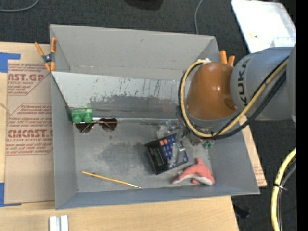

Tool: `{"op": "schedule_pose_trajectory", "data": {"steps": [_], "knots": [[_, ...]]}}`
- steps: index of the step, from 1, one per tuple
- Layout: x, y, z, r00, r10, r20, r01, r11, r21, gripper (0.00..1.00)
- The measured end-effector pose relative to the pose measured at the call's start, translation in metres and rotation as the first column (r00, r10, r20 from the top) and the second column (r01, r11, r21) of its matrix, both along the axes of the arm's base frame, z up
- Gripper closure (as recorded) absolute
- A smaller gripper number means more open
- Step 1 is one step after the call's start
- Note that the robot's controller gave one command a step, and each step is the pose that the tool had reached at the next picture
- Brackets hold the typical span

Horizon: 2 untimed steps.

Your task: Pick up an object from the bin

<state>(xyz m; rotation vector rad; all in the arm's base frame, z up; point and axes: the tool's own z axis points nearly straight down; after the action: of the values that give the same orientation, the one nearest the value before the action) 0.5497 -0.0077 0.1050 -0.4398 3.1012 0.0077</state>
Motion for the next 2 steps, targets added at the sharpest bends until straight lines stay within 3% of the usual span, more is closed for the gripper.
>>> {"op": "schedule_pose_trajectory", "data": {"steps": [2], "knots": [[0.0000, 0.0000, 0.0000, 1.000, 0.000, 0.000, 0.000, 1.000, 0.000, 1.00]]}}
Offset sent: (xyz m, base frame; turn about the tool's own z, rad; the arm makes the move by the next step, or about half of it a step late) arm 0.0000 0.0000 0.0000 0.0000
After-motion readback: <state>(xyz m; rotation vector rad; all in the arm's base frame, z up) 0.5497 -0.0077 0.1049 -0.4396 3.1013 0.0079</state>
